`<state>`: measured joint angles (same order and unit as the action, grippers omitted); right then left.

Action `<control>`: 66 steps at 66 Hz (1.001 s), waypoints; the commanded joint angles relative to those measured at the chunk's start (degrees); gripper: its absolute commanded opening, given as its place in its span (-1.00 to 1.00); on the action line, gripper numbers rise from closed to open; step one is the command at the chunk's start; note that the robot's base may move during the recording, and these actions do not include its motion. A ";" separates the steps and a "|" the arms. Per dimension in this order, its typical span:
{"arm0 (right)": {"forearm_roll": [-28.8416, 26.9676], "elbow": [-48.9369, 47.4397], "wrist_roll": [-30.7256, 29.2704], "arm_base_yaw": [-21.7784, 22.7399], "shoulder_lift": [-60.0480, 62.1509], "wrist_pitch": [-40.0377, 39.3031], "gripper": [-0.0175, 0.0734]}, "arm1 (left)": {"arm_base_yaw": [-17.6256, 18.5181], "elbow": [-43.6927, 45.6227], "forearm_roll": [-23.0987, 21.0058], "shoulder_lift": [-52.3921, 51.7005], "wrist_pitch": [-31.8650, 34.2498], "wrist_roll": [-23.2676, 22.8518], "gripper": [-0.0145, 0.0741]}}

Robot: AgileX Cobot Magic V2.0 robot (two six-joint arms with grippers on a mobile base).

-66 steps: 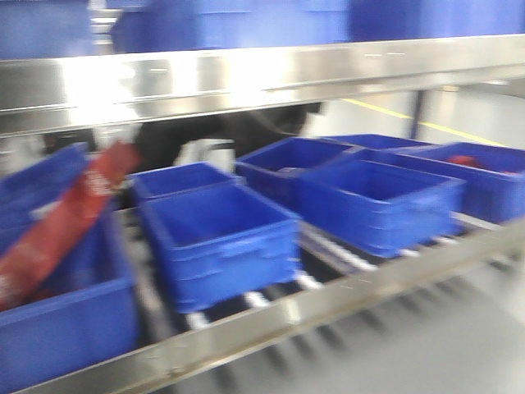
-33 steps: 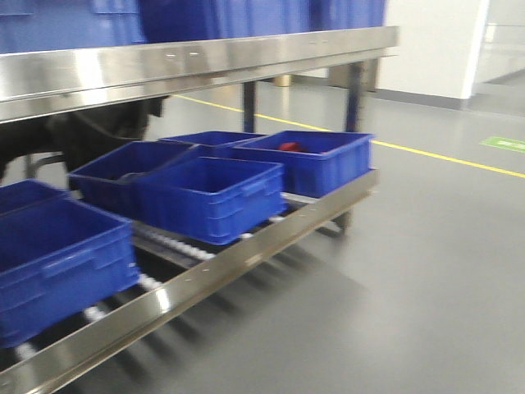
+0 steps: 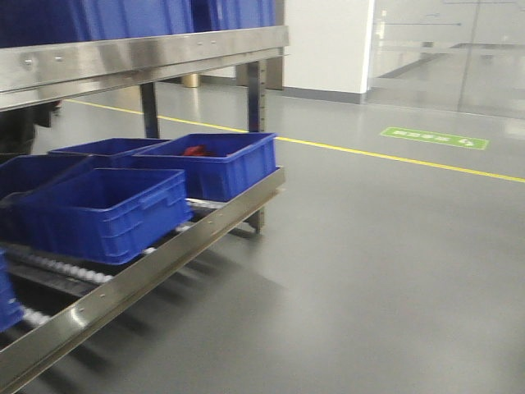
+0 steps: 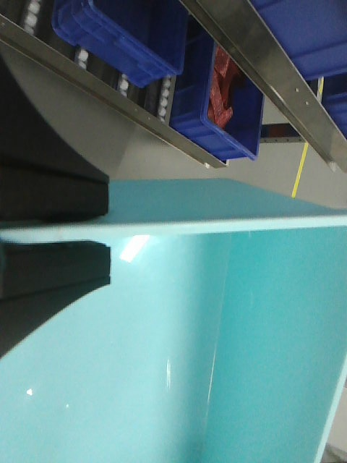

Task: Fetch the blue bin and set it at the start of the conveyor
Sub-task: 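Carry the bin in both grippers while driving across the floor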

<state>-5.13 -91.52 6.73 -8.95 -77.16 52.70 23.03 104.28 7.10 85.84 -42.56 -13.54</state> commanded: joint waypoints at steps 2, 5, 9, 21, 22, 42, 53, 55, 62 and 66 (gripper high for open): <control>0.93 -0.47 -1.47 0.11 0.57 -0.88 -0.95 | 0.29 0.71 -1.40 -0.91 4.87 -0.35 -0.92; 0.93 -0.47 -1.47 0.11 0.57 -0.88 -0.95 | 0.29 0.71 -1.40 -0.91 4.87 -0.35 -0.92; 0.93 -0.47 -1.47 0.11 0.57 -0.88 -0.95 | 0.29 0.71 -1.40 -0.91 4.87 -0.35 -0.92; 0.93 -0.47 -1.47 0.11 0.57 -0.88 -0.95 | 0.29 0.71 -1.40 -0.91 4.87 -0.35 -0.92; 0.93 -0.47 -1.47 0.11 0.57 -0.88 -0.95 | 0.29 0.71 -1.40 -0.91 4.87 -0.35 -0.92; 0.93 -0.47 -1.47 0.11 0.57 -0.88 -0.95 | 0.29 0.71 -1.40 -0.91 4.87 -0.35 -0.92; 0.93 -0.47 -1.47 0.11 0.57 -0.88 -0.95 | 0.29 0.71 -1.40 -0.91 4.87 -0.35 -0.92; 0.93 -0.47 -1.47 0.11 0.57 -0.88 -0.95 | 0.29 0.71 -1.40 -0.91 4.87 -0.35 -0.92; 0.93 -0.47 -1.47 0.11 0.57 -0.88 -0.95 | 0.29 0.71 -1.40 -0.91 4.87 -0.35 -0.92; 0.93 -0.47 -1.47 0.11 0.57 -0.88 -0.95 | 0.29 0.71 -1.40 -0.91 4.87 -0.35 -0.92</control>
<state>-5.13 -91.52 6.73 -8.95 -77.16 52.70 23.03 104.28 7.10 85.84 -42.46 -13.54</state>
